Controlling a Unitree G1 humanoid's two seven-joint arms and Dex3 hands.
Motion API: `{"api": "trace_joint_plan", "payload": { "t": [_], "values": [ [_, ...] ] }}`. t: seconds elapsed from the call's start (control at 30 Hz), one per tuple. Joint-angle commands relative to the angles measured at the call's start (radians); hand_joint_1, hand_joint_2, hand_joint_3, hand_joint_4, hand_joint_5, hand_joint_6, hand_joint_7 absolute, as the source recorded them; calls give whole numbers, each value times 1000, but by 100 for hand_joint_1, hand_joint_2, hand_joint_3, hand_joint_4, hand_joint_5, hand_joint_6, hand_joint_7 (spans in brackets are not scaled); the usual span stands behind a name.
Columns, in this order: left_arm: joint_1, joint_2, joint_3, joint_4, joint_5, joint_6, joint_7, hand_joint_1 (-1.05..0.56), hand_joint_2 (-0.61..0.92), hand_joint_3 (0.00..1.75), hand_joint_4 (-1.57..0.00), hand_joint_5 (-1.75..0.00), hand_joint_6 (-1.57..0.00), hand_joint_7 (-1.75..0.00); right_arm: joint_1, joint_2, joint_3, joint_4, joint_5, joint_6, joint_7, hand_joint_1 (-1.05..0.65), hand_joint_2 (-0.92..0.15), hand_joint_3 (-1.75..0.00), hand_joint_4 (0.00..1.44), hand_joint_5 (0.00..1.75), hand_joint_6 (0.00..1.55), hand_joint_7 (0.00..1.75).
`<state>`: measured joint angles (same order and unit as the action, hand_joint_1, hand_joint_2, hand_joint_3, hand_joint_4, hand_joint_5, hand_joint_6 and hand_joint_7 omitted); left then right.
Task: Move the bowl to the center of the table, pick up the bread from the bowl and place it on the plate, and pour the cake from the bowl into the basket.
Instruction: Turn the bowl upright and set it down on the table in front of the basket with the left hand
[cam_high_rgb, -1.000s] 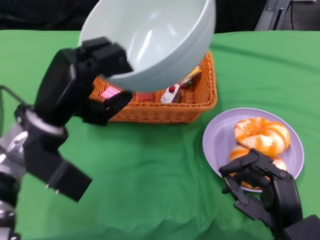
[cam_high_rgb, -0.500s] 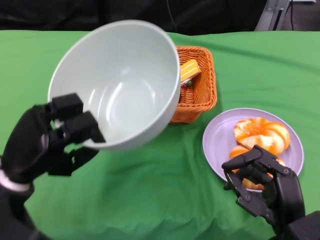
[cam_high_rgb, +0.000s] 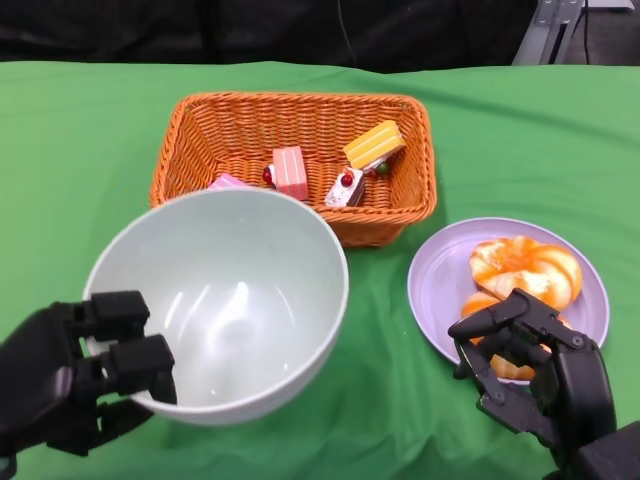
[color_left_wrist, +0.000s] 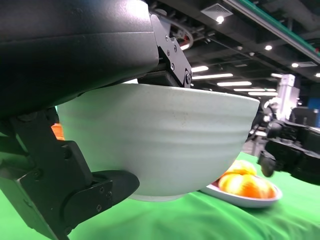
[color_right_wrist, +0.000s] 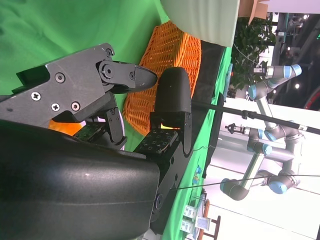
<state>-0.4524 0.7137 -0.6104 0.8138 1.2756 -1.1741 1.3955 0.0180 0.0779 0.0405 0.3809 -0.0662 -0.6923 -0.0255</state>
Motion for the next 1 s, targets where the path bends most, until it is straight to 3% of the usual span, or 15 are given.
{"api": "trace_joint_plan", "payload": {
  "t": [0.03,0.27,0.47,0.6,0.77,1.0],
  "values": [
    [-10,23,-27,14,-3,-3,20,-3,21,140,-88,-174,-80,-164,10,-5,-6,-23,1,7,-8,-17,-67,-69,76,148,74,119],
    [-24,11,-65,49,-18,7,-11,0,25,138,-88,-172,-85,-156,22,-7,0,-43,6,17,1,-19,-68,-66,75,147,73,118],
    [-45,-22,-87,103,-33,68,-83,12,33,107,-90,-163,-87,-150,26,-3,0,-50,10,20,0,-18,-72,-57,74,147,73,117],
    [-68,-59,-112,150,-42,104,-123,14,38,91,-83,-173,-73,-167,27,2,0,-47,7,9,-6,-18,-72,-56,75,147,75,116],
    [-88,-99,-132,194,-60,124,-152,11,38,93,-81,-175,-66,-174,36,8,4,-61,-4,11,-17,-18,-72,-56,75,146,74,115],
    [-106,-125,-153,225,-87,129,-217,9,41,89,-78,-175,-68,-169,38,9,8,-66,7,15,-10,-18,-73,-54,75,147,74,116]
  ]
}}
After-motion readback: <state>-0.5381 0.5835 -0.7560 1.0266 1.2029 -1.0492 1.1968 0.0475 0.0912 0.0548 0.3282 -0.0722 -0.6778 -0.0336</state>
